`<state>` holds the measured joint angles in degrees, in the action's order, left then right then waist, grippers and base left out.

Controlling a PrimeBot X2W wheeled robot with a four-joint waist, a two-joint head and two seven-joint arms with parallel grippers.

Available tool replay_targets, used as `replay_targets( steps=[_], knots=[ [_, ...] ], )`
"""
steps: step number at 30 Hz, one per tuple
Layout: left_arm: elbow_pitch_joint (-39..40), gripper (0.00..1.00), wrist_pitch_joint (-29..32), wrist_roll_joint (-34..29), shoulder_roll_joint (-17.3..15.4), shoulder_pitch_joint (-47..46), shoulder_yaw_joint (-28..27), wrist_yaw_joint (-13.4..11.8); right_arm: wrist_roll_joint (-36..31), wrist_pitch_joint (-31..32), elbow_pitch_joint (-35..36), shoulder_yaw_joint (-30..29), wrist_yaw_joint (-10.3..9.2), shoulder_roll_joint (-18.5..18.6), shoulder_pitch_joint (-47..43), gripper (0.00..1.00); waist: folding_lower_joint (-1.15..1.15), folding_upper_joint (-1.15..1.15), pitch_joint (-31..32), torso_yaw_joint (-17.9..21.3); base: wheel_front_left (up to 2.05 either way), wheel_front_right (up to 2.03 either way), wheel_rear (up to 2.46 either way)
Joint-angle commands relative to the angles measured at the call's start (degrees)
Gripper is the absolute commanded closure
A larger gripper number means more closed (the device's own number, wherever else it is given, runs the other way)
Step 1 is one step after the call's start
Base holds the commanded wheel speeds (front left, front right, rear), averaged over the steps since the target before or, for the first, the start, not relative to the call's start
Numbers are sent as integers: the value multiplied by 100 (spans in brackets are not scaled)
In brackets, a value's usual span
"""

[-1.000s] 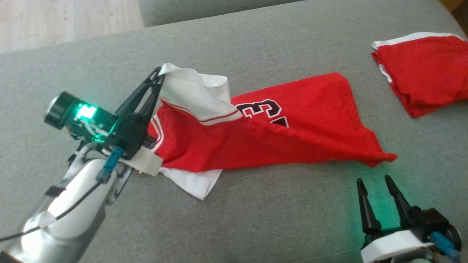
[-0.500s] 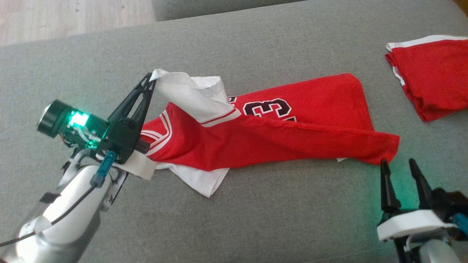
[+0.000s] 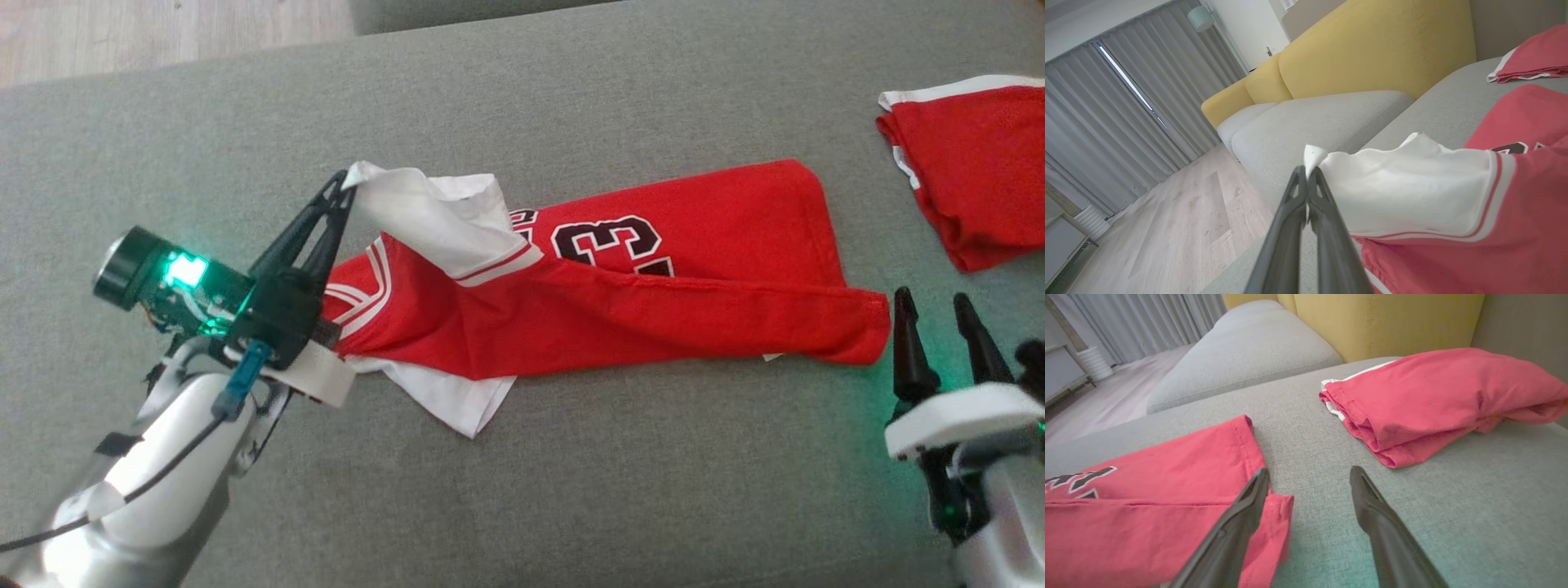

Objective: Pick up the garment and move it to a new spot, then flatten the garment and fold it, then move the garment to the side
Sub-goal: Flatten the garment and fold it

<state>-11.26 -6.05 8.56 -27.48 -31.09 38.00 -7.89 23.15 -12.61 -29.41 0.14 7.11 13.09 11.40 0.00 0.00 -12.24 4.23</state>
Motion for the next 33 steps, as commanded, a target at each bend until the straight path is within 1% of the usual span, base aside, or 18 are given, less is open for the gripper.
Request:
replay_targets(
  steps=[1,8,18,19,20,21,23,26,29,30,32,33],
  knots=[
    [126,100,27,4,-208,-264,-199,-42,28,124,9,214,37,203,238,0,0,0,-24,-22,0,0,0],
    [80,100,-6,0,-136,-328,-117,-42,221,755,-403,643,37,445,503,0,0,0,-65,-121,0,0,0],
    [-4,100,-37,40,-116,-362,-81,-81,108,890,-444,686,37,504,506,0,0,0,-117,-177,0,0,0],
    [-13,100,-43,47,-113,-367,-79,-83,115,918,-445,703,37,509,516,2,0,0,-119,-180,0,0,0],
    [-22,100,-48,54,-110,-373,-76,-84,131,940,-448,719,37,512,528,8,0,0,-122,-184,0,0,0],
    [-30,100,-51,59,-106,-382,-71,-82,159,972,-457,737,37,509,541,11,0,0,-127,-189,0,0,0],
    [-38,100,-49,53,-100,-408,-52,-81,192,999,-480,755,37,513,574,10,0,0,-148,-208,0,0,0],
    [-49,100,-45,44,-91,-435,-30,-80,198,1001,-522,774,37,532,607,12,0,0,-164,-229,0,0,0],
    [-72,100,-49,42,-72,-442,9,-80,161,962,-604,807,37,570,660,22,0,0,-160,-255,0,0,0],
    [-81,100,-52,46,-64,-439,21,-80,141,936,-640,810,37,583,680,28,0,0,-157,-262,0,0,0],
    [-105,100,-61,59,-50,-431,40,-80,113,910,-717,826,37,592,711,57,0,0,-146,-275,0,0,0],
    [-114,100,-66,67,-46,-428,46,-82,94,899,-747,843,37,597,726,66,0,0,-143,-279,0,0,0]
  ],
)
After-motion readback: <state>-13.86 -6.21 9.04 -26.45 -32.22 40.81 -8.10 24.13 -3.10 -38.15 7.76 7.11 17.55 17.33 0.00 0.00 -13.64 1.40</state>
